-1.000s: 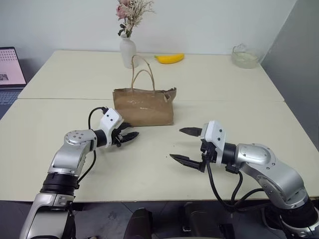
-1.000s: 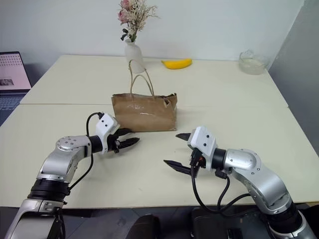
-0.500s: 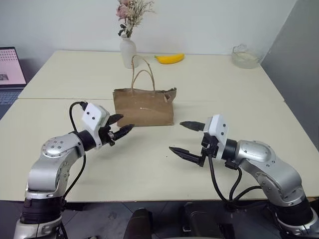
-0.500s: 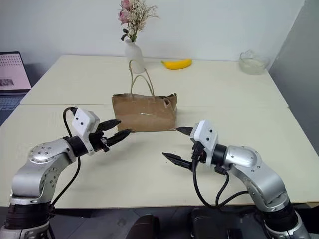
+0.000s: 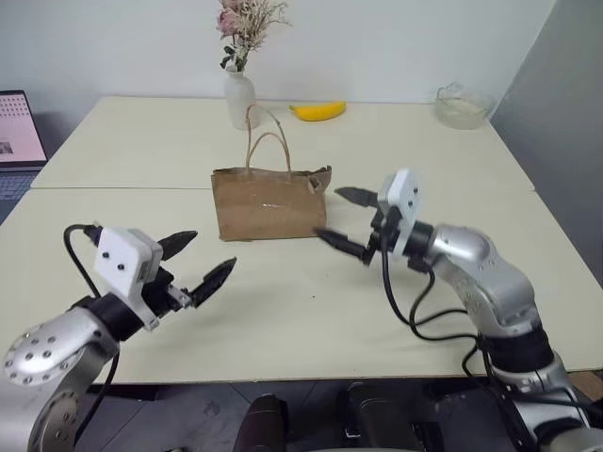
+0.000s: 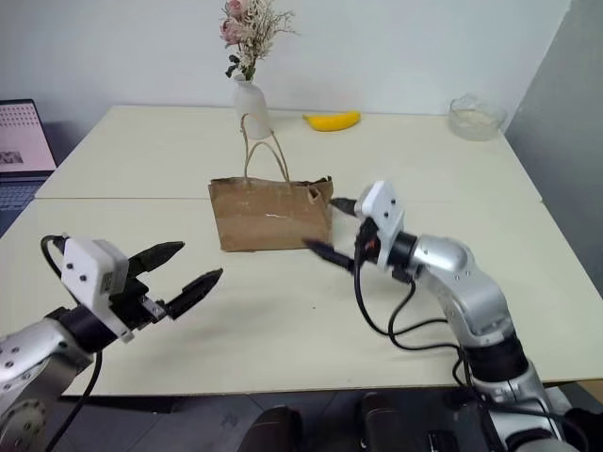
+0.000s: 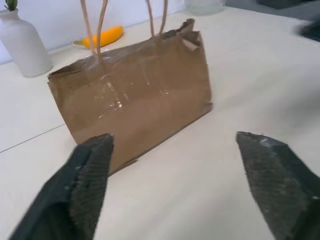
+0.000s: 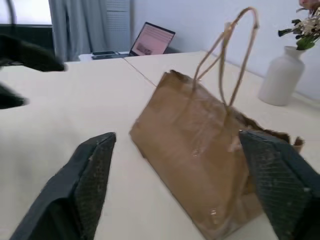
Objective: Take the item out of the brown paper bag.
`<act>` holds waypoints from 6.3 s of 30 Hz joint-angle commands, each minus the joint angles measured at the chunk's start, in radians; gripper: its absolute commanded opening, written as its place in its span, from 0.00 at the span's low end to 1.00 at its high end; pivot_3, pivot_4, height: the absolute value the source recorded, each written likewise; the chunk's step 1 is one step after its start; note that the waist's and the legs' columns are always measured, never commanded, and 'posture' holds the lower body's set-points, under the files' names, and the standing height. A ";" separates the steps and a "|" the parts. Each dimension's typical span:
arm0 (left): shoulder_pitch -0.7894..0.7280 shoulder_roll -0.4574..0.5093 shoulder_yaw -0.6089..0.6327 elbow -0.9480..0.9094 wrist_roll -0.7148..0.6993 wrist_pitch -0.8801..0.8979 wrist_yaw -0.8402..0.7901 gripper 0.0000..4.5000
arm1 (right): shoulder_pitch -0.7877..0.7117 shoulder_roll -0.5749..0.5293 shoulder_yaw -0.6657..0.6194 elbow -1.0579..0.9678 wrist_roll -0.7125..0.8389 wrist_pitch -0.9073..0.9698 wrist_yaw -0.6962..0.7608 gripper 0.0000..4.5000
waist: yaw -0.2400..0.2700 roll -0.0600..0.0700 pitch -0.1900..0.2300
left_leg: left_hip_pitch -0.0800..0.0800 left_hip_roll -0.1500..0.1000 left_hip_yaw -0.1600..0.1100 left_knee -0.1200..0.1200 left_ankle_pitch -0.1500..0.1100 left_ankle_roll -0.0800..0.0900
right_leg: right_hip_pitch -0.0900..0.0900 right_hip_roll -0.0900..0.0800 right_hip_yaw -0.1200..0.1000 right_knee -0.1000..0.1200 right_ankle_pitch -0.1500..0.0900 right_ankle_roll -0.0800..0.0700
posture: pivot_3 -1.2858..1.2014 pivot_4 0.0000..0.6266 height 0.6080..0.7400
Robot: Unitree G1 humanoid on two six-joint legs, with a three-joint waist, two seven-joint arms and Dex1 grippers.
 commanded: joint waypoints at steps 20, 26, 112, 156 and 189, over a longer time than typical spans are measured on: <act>0.170 0.010 0.019 -0.155 -0.088 -0.024 0.100 1.00 | -0.848 0.275 0.159 1.449 -0.589 -0.671 0.051 0.01 | 0.001 0.001 0.000 | 0.001 0.001 0.001 -0.010 0.000 0.000 | -0.003 0.000 0.000 -0.003 -0.001 -0.012 | 0.52 0.24 1.00; 0.270 0.030 0.028 -0.183 -0.095 -0.042 0.052 1.00 | -0.803 0.233 0.137 1.386 -0.564 -0.764 0.354 0.01 | 0.000 0.001 0.001 | 0.002 0.001 0.000 -0.011 0.000 0.000 | -0.002 0.000 -0.001 -0.002 -0.003 -0.009 | 0.52 0.24 1.00; -0.307 0.204 -0.732 0.323 0.425 -0.500 -0.513 0.13 | 0.453 -0.395 0.088 -0.558 0.108 0.316 0.244 0.65 | 0.005 0.007 0.005 | 0.014 0.000 -0.002 -0.015 -0.002 -0.002 | 0.015 0.000 -0.003 -0.016 -0.004 -0.003 | 0.52 0.24 1.00; -0.400 0.131 -0.743 0.331 0.365 -0.429 -0.472 0.01 | 0.515 -0.411 0.122 -0.630 0.164 0.336 0.197 0.65 | 0.005 0.007 0.005 | 0.013 0.000 -0.003 -0.015 -0.002 -0.002 | 0.015 0.001 -0.004 -0.017 -0.004 -0.003 | 0.52 0.24 1.00; -0.578 0.012 -0.588 0.357 0.218 -0.146 -0.254 0.00 | 0.385 -0.106 0.405 -0.324 -0.077 0.317 0.068 0.01 | 0.005 0.005 0.004 | 0.013 0.000 -0.003 -0.014 -0.002 -0.002 | 0.015 0.001 -0.004 -0.016 -0.003 -0.002 | 0.52 0.24 1.00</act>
